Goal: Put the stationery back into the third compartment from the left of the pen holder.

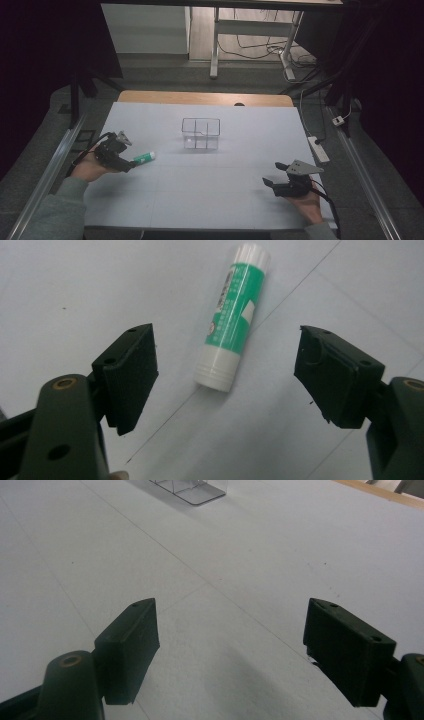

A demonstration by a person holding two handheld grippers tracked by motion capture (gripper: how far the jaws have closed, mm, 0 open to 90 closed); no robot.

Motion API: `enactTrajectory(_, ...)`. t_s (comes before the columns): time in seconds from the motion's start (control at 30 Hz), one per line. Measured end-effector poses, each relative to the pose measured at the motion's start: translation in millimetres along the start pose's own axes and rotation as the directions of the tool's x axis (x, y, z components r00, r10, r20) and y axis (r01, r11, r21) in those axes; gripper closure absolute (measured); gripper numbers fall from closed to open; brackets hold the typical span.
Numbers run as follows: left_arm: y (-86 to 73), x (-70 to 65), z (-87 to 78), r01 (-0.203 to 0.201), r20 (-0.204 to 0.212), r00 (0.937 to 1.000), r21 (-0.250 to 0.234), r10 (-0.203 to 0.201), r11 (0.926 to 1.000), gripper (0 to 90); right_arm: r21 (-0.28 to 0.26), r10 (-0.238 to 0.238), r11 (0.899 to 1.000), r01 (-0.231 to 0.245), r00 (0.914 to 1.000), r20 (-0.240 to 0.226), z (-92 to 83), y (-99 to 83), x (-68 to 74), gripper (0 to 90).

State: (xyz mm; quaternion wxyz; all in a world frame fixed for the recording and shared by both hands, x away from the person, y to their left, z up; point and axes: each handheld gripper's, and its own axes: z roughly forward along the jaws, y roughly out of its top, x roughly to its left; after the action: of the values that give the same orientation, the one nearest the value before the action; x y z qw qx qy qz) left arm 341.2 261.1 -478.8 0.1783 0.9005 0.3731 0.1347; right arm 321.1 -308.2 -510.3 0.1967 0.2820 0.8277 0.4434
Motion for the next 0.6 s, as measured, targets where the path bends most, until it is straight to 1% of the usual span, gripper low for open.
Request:
enactTrajectory(0.07, 0.9, 1.6, 4.2, -0.003, 0.007, 1.0000, 0.009, 0.003, 1.0000, 25.9, 0.008, -0.002, 1.000, 0.002, 1.0000, 0.009, -0.7, -0.2, 0.3, 21.9)
enactTrajectory(0.17, 2.5, 4.9, 8.6, -0.002, 0.017, 0.9999, 0.013, 0.002, 0.9999, 27.3, 0.009, -0.003, 1.000, 0.003, 1.0000, 0.003, -1.2, -1.1, 1.3, 21.9)
enactTrajectory(0.2, 3.1, 5.9, 9.6, -0.009, 0.021, 0.9997, 0.016, 0.008, 0.9998, 28.1, 0.009, -0.006, 1.000, 0.006, 1.0000, 0.004, -1.5, -1.4, 1.8, 21.9)
enactTrajectory(0.23, 3.5, 6.5, 10.9, -0.009, 0.029, 0.9996, 0.015, 0.008, 0.9998, 28.7, 0.017, -0.011, 1.000, 0.010, 0.9999, 0.013, -2.3, -1.4, 2.3, 21.9)
enactTrajectory(0.27, 3.8, 7.5, 12.0, -0.013, 0.035, 0.9993, 0.020, 0.012, 0.9997, 29.2, 0.013, -0.009, 1.000, 0.009, 1.0000, 0.003, -2.3, -1.5, 2.3, 21.9)
enactTrajectory(0.3, 3.9, 8.1, 14.0, -0.010, 0.045, 0.9990, 0.018, 0.009, 0.9998, 30.1, 0.018, -0.009, 1.000, 0.009, 0.9999, 0.007, -3.1, -1.4, 2.5, 21.9)
enactTrajectory(0.43, 5.6, 11.7, 23.3, -0.017, 0.062, 0.9980, 0.048, 0.014, 0.9987, 31.1, 0.016, -0.012, 1.000, 0.012, 0.9999, 0.008, -4.6, -2.4, 2.4, 21.9)
enactTrajectory(0.53, 6.7, 13.9, 29.8, -0.025, 0.083, 0.9964, 0.061, 0.020, 0.9978, 34.7, 0.018, -0.009, 1.000, 0.009, 0.9999, 0.011, -5.4, -3.0, 2.0, 21.9)
enactTrajectory(0.6, 7.9, 14.8, 33.2, -0.035, 0.093, 0.9953, 0.076, 0.027, 0.9965, 39.5, 0.017, -0.008, 1.000, 0.008, 0.9999, 0.013, -5.6, -3.3, 2.5, 21.9)
